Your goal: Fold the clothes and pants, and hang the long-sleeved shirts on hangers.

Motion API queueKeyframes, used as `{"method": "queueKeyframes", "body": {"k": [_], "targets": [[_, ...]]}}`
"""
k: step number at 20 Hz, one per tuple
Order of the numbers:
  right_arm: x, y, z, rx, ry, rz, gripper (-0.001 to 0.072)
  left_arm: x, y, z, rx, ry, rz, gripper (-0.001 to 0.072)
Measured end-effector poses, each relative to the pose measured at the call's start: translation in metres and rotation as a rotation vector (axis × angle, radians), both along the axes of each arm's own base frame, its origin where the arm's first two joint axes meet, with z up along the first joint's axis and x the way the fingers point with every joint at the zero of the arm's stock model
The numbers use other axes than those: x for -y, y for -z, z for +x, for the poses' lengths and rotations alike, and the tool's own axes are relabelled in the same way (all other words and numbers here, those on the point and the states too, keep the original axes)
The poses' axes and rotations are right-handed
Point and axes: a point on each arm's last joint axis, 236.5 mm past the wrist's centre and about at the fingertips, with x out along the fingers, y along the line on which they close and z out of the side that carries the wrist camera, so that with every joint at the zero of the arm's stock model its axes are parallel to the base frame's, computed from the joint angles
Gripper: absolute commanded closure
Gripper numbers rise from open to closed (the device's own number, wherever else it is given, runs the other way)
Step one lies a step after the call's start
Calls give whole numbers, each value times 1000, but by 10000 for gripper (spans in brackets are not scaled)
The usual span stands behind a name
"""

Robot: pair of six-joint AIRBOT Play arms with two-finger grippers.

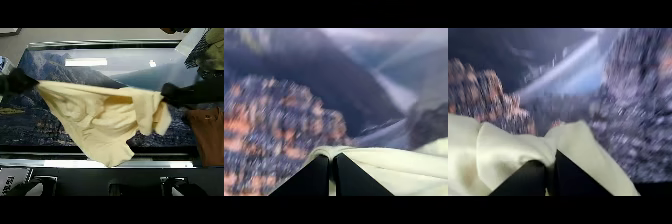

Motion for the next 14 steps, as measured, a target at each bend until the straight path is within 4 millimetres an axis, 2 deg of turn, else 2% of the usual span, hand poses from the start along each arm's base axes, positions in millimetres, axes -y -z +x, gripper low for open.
{"method": "queueKeyframes", "body": {"k": [1,4,6,7,8,10,12,13,14], "targets": [[-12,34,10,-105,-11,36,680,-2,38,9,-81,-11,-10,691],[-42,115,39,-294,-12,148,680,-7,135,27,-274,-44,-38,690],[-55,155,56,-347,11,206,673,-8,188,33,-377,-63,-57,690],[-59,170,64,-352,26,225,631,-8,209,33,-419,-69,-67,690],[-61,179,72,-343,41,241,620,-7,227,33,-458,-74,-74,690],[-61,189,87,-311,72,260,611,-6,250,32,-506,-81,-88,690],[-53,188,97,-283,104,273,371,-6,264,31,-533,-86,-95,690],[-44,185,101,-270,121,275,327,-6,268,31,-541,-88,-95,690],[-33,180,103,-259,139,280,324,-6,271,30,-548,-87,-96,690]]}}
